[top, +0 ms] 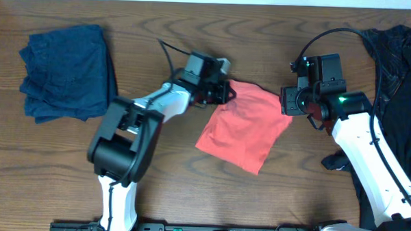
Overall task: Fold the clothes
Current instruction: 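Carry the red shirt left with the left gripper onto the navy garment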
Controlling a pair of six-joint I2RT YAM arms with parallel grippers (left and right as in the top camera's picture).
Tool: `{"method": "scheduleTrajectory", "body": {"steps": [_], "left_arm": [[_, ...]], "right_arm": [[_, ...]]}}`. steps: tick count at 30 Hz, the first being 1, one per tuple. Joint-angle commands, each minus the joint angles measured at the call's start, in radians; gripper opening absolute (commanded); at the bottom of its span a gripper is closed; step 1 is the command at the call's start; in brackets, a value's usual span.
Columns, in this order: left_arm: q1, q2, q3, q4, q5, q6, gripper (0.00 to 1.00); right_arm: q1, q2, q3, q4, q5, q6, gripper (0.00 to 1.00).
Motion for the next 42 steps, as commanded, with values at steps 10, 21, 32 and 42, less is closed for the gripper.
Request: {"method": "scheduleTrajectory", "body": {"steps": [10,21,32,42], "left_arm": [[0.509,-0.381,0.005,0.022,-0.048,0.021,0.06],[0.953,-0.382,0.004,-0.063,-0.301,0.021,0.07],[1.107,-0.315,0.002,-0.095,-0.302,0.021,0.09],[1.115,-0.272,0.002,-0.097,-0.454,0.021,0.24]], "right_arm": [[-0.005,-0.013,0.011,-0.019,0.003,0.005,0.61],[-0.005,-0.013,0.011,-0.029,0.003,0.006,0.61],[-0.005,-0.013,0.011,-0.026,0.003,0.005,0.61],[-0.005,-0.013,0.011,-0.026,0.003,0.005,0.62]]}}
